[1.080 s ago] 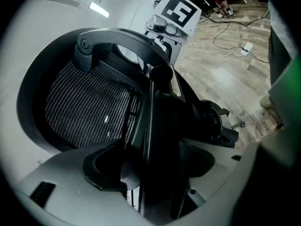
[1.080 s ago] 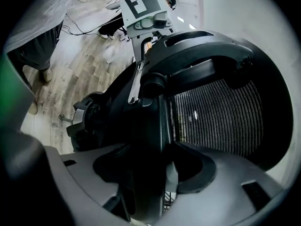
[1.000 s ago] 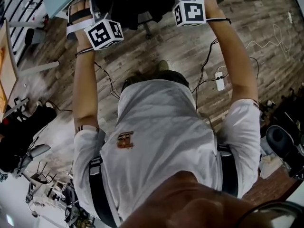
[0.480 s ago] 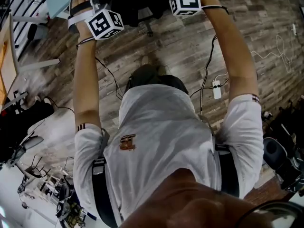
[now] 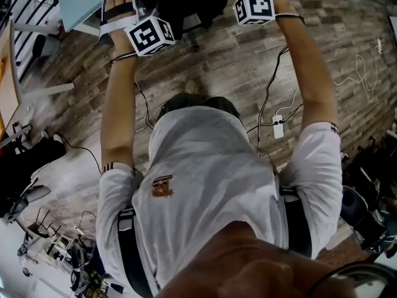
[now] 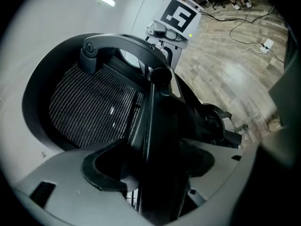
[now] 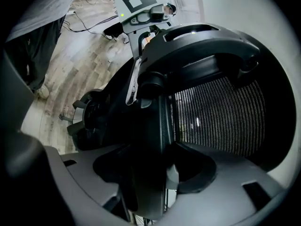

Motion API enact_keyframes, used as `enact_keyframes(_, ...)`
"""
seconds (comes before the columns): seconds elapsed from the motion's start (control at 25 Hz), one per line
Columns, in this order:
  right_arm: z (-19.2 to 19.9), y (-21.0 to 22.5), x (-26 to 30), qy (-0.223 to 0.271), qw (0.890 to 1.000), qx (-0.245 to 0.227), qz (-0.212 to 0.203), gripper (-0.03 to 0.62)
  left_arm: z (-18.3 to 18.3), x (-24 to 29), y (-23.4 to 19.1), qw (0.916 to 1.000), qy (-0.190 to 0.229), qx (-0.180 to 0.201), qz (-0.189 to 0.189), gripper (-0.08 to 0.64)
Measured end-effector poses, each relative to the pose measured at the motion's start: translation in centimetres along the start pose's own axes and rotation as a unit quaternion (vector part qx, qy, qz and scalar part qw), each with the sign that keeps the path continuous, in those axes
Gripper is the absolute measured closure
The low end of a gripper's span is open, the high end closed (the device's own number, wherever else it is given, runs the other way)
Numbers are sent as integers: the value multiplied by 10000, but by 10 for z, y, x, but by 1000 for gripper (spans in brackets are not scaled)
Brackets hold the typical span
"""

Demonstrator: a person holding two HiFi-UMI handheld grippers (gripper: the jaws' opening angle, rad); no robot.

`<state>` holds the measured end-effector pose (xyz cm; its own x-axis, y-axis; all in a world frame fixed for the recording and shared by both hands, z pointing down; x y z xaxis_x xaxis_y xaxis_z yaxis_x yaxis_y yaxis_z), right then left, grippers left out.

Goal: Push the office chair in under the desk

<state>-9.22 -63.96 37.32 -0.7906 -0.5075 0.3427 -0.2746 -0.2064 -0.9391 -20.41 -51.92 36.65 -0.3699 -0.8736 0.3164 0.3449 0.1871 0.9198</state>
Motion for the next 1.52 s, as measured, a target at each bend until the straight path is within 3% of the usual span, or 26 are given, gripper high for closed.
enact_keyframes(0.4, 18, 9, 30, 136, 9999, 40, 8, 341, -3, 30, -7, 9999, -129, -28, 9, 224)
enact_keyframes(1.04, 50, 10, 23, 1100, 9939, -29, 87, 339, -32, 45, -3, 9961, -875, -78, -79, 221)
enact_keyframes(1.28, 56, 10, 17, 1452, 9891, 206, -119, 337, -55, 30, 0, 9929, -661, -984, -25, 222)
enact_keyframes(1.52, 51, 19, 0, 1845, 9783, 908, -257, 339, -77, 4, 1, 9786, -242, -2041, -34, 222)
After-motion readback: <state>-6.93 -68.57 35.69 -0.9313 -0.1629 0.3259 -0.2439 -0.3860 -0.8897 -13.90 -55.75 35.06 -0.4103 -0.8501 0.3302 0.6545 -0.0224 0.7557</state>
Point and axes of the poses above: the fingertips, and each gripper's own axes: x forward along the fingers, y to its right, z out of its underside, the point moved 1 cm from there along -x, backward along the fingers, and after that the axes turned 3 degrees about -x, right-handed, at the moved point
